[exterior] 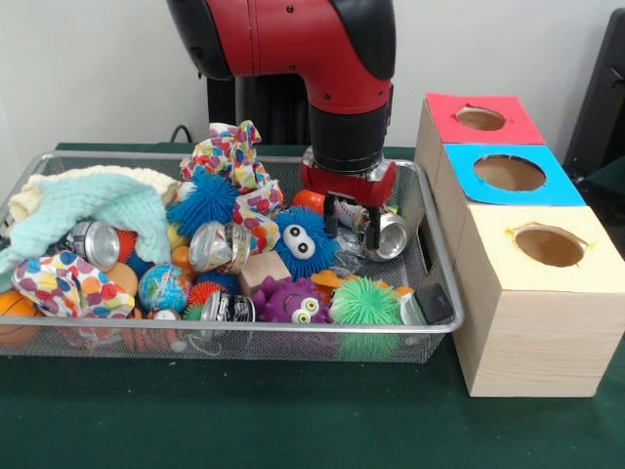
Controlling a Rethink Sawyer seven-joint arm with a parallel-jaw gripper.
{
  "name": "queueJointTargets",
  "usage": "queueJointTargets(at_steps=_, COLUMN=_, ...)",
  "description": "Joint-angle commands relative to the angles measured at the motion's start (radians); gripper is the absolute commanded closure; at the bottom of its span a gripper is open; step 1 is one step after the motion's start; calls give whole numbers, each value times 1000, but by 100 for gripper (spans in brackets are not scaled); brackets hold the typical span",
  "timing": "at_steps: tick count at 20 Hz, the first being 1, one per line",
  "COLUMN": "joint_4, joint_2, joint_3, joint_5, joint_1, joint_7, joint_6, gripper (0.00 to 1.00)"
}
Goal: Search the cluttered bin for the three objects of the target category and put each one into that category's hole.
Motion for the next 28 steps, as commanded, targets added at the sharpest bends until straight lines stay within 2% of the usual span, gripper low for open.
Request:
queueJointTargets(at_steps=1, joint_4=11, joint_2=-19, joint_3=71, joint_5=-78, joint_1=-34, joint_7=-188, joint_6=123, gripper=0)
queueJointTargets(at_steps=16, joint_4=19, joint_2=-29, joint_3=88, joint_5=-103, joint_1=-59, joint_7=-191, joint_6=135, gripper=0)
queueJointTargets(at_steps=28, joint_4=-16, joint_2=30, joint_3=78, joint_5=-117, joint_1=-23, joint_7=-132, joint_6=86, gripper=0)
